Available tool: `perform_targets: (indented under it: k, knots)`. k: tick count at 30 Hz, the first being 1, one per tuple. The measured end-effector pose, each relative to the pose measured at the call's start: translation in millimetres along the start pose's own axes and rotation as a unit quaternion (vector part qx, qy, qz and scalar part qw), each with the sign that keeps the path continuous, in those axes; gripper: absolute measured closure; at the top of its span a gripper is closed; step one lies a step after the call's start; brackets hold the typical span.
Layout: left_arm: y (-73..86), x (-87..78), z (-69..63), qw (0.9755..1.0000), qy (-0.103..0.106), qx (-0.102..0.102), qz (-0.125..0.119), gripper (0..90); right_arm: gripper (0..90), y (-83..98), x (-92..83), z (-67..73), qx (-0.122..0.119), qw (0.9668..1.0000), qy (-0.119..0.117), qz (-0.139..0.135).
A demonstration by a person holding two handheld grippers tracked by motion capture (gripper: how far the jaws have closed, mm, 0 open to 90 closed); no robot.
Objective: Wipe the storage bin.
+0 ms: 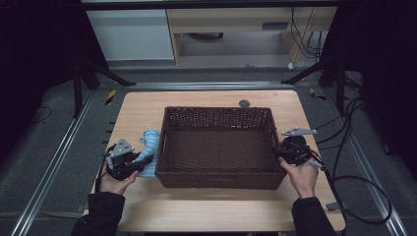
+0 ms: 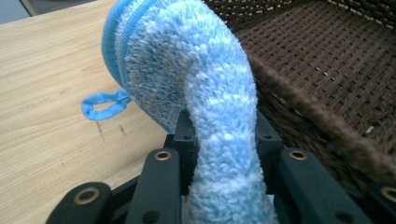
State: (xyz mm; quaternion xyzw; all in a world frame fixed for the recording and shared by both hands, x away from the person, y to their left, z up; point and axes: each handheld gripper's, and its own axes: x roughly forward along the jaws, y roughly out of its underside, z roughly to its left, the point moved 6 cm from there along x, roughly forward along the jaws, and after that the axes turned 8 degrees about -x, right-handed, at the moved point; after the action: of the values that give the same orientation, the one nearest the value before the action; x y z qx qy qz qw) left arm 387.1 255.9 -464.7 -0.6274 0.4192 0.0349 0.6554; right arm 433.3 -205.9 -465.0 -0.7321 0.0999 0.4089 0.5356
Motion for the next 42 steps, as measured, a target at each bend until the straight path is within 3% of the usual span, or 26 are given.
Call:
perform_targets:
  k: [12, 15, 17, 22, 25, 27, 29, 34, 42]
  knots:
    - [35.2, 22.0, -3.6, 0.9974, 0.008, 0.003, 0.072, 69.5, 67.6, -6.2, 5.8, -4.9, 0.000, 1.0000, 0.001, -0.009]
    - [33.5, 19.4, -2.6, 0.9978, 0.007, 0.001, 0.066, 69.5, 57.9, -6.2, 3.9, -6.4, -0.016, 0.9997, 0.015, -0.015]
    - [29.1, 13.7, -2.8, 0.9985, 0.010, -0.002, 0.053, 69.6, 55.2, -6.1, 0.6, -5.9, -0.016, 0.9996, 0.008, -0.024]
    - [13.8, -3.4, -6.3, 0.9998, 0.012, -0.006, 0.011, 69.5, 54.7, -3.0, -4.9, -2.8, -0.023, 0.9995, -0.003, -0.019]
    - [11.1, -10.3, -8.6, 0.9999, 0.011, -0.005, 0.000, 69.5, 58.2, 1.3, -0.8, -1.0, -0.034, 0.9994, 0.001, 0.004]
    - [13.5, -13.0, -10.0, 0.9999, 0.011, -0.003, 0.000, 69.5, 61.7, 1.8, -0.3, -1.0, -0.026, 0.9996, -0.008, 0.003]
    - [17.2, -12.5, -10.4, 0.9999, 0.010, -0.001, 0.006, 69.5, 65.6, 1.7, 0.1, 0.3, -0.016, 0.9998, -0.012, 0.004]
    - [29.8, -3.7, -11.5, 0.9994, 0.009, 0.003, 0.034, 69.5, 73.3, -1.2, -0.7, 1.2, -0.014, 0.9997, 0.021, 0.001]
    - [49.7, 19.4, -10.7, 0.9961, 0.009, 0.013, 0.087, 69.5, 73.7, -7.2, 5.9, -3.6, -0.001, 0.9994, 0.035, -0.004]
